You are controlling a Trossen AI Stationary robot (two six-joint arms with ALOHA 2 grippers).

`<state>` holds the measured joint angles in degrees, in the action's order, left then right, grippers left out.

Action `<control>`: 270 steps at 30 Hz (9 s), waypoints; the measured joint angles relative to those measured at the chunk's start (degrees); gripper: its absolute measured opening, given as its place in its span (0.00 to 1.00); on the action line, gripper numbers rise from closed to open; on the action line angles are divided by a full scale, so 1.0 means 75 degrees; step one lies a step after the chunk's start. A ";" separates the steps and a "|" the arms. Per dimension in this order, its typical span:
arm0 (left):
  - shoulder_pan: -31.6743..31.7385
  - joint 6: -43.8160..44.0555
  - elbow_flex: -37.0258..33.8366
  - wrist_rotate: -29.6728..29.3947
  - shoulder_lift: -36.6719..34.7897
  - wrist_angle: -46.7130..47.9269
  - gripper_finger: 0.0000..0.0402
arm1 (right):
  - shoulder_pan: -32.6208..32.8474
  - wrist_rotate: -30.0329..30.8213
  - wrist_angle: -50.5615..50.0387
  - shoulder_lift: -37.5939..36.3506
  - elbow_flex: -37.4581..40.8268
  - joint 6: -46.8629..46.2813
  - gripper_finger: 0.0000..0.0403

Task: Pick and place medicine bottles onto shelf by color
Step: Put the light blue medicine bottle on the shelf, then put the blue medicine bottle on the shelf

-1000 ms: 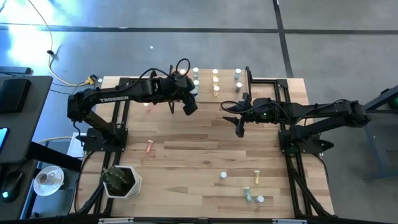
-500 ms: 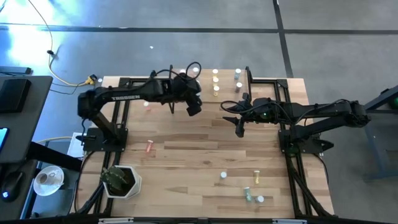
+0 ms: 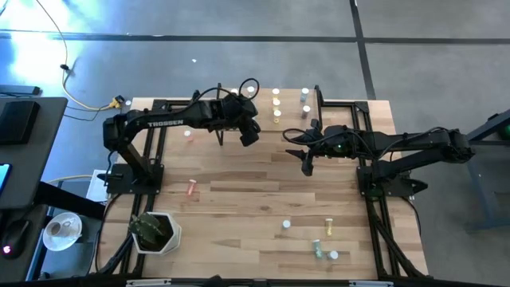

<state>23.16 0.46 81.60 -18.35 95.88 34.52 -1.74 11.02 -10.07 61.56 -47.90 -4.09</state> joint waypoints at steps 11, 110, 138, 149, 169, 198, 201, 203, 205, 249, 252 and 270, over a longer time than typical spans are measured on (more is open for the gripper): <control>0.0110 0.0118 0.0000 0.0134 0.0032 0.0000 0.29 | 0.0000 -0.0002 0.0001 0.0000 0.0000 -0.0001 0.40; -0.2928 0.1269 -0.3920 -0.0376 -0.3514 -0.2625 0.42 | 0.0656 -0.0116 -0.1763 -0.1359 0.0000 -0.1512 0.40; -0.3754 0.1718 -0.5126 -0.0380 -0.3523 -0.4468 0.42 | 0.5900 0.1660 -0.4735 -0.0888 0.0000 -0.7095 0.40; -0.3754 0.1720 -0.5126 -0.0353 -0.3523 -0.4529 0.42 | 0.6472 0.0040 -0.4802 0.0053 0.0000 -0.8348 0.40; -0.3754 0.2137 -0.5126 -0.0350 -0.3520 -0.4605 0.42 | 0.8351 -0.0469 -0.3875 0.1640 0.0000 -0.9049 0.49; -0.3748 0.2726 -0.5126 -0.0379 -0.3518 -0.4756 0.42 | 1.0255 0.3538 -0.2702 0.2116 0.0000 -0.8846 0.49; -0.3748 0.2726 -0.5126 -0.0379 -0.3518 -0.4756 0.42 | 1.0255 0.3738 -0.2675 0.2135 0.0000 -0.8701 0.49; -0.3748 0.2726 -0.5126 -0.0379 -0.3518 -0.4756 0.42 | 1.0255 0.3787 -0.2669 0.2210 0.0000 -0.8599 0.49; -0.3748 0.2726 -0.5126 -0.0379 -0.3518 -0.4756 0.42 | 1.0255 0.3757 -0.2671 0.2345 0.0000 -0.8608 0.49; -0.3748 0.2744 -0.5126 -0.0379 -0.3518 -0.4829 0.42 | 1.0353 0.4321 -0.1521 0.4351 -0.0003 -0.9224 0.49; -0.3748 0.2744 -0.5126 -0.0379 -0.3518 -0.4829 0.42 | 1.0328 0.4318 -0.1416 0.4351 -0.0003 -0.9222 0.49; -0.3751 0.2723 -0.5126 -0.0379 -0.3518 -0.4814 0.42 | 1.0115 0.4049 -0.1256 0.4688 -0.0003 -0.9461 0.49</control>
<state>-4.97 20.88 43.16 -21.19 69.49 -1.58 74.13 41.39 -19.49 96.72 -47.92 -75.05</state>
